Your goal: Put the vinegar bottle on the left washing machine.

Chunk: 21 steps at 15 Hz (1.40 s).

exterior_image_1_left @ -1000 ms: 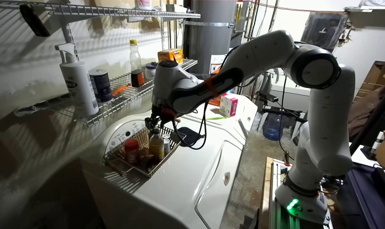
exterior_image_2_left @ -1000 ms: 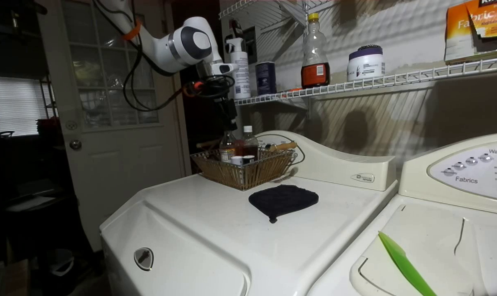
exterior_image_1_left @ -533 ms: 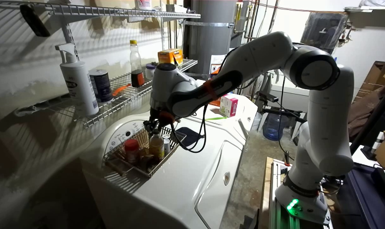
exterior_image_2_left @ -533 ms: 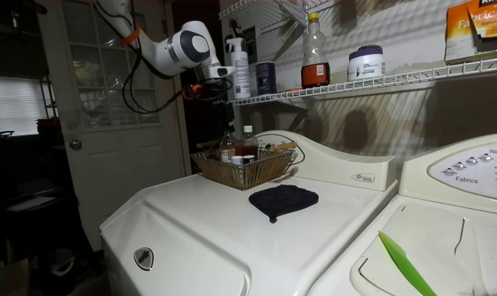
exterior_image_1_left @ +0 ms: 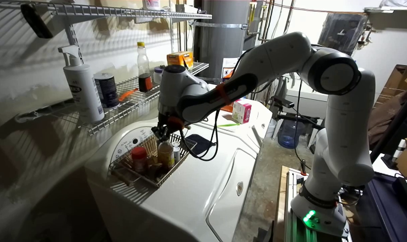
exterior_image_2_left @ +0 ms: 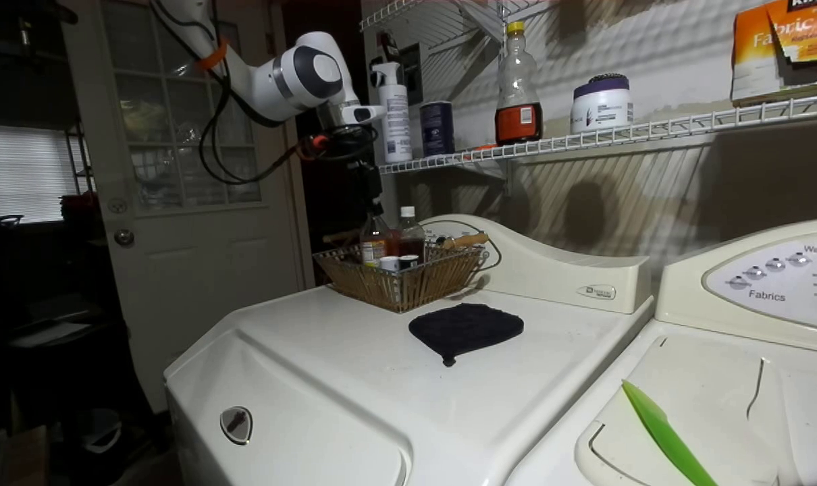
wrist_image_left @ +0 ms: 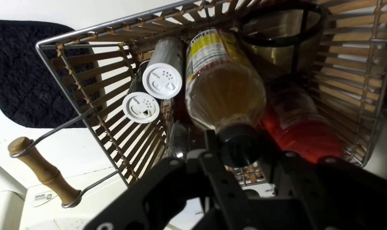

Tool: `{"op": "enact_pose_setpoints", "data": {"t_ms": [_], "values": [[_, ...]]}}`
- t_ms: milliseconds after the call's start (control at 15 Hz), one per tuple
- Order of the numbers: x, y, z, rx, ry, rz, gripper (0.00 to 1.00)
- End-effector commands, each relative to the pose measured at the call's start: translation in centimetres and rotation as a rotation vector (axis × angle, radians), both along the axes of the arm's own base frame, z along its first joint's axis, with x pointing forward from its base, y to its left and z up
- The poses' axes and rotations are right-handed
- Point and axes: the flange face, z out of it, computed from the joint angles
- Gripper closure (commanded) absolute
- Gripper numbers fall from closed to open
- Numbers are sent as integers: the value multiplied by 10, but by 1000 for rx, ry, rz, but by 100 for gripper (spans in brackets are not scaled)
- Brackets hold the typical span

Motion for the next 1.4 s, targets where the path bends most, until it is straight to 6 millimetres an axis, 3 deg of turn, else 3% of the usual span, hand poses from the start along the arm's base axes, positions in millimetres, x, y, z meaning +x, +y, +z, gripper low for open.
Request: {"op": "enact_pose_setpoints", "data": {"t_ms": [0,333,467,733,867,1200,1267,1333], "values": [[-21,-8,65,-43,-44,-78,91],[-61,-24,148,-7,-47,-170,91],[-71,-37,171,-10,-62,-215,91],[-80,-92,205,-19,-121,-352,91],[-79,-128,213,-5,-150,-424,91],[-68,-220,211,-21,-198,-562,91],[-74,-200,196,-8,-139,-518,91],[-74,-212,193,-11,-135,-530,66]]}}
